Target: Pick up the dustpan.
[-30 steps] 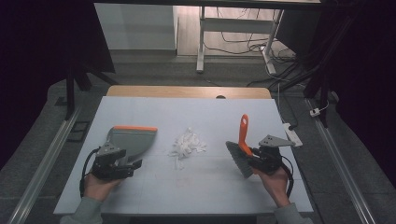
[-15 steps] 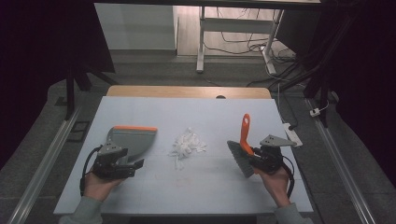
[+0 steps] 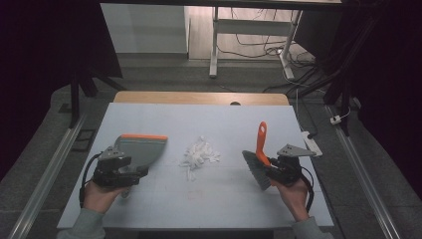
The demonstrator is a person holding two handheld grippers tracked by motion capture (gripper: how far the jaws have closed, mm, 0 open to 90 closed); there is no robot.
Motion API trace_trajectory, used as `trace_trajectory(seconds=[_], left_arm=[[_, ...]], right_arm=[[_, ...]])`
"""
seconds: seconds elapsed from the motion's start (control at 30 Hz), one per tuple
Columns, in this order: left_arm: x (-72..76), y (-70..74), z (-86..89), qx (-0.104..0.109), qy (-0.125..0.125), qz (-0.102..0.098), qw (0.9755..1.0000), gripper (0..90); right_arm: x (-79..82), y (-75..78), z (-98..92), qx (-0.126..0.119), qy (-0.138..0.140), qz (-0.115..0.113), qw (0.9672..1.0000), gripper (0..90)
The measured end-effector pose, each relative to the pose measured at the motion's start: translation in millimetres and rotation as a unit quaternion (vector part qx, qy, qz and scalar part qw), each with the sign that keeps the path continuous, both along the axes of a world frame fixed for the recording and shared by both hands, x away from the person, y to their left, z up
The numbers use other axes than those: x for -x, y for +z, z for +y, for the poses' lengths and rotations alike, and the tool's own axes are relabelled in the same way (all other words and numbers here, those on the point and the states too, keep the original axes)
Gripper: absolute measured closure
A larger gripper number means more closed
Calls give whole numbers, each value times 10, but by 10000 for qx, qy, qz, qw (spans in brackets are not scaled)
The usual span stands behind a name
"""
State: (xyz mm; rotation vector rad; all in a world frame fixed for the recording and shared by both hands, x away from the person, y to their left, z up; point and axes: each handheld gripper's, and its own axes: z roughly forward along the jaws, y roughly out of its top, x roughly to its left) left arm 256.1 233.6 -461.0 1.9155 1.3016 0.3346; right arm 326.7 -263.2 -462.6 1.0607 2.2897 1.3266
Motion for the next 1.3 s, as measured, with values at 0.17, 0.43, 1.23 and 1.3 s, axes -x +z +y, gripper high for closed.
trace_trajectory(seconds=[0.17, 0.43, 1.23, 1.3], left_arm=[[-13, -2, 63, -31, 103, 67, 9999, 235], [-49, -15, 163, -314, 480, 263, 9980, 235], [-267, -382, 100, -1067, 617, 1190, 9852, 216], [-287, -422, 83, -1050, 612, 1260, 9846, 217]], right_arm=[[-1, -7, -1, -11, -5, 3, 10000, 702], [10, 17, -36, -124, -44, -4, 9999, 701], [-4, -45, 20, 28, -22, 59, 10000, 701], [-6, -49, 22, 31, -14, 64, 10000, 702]])
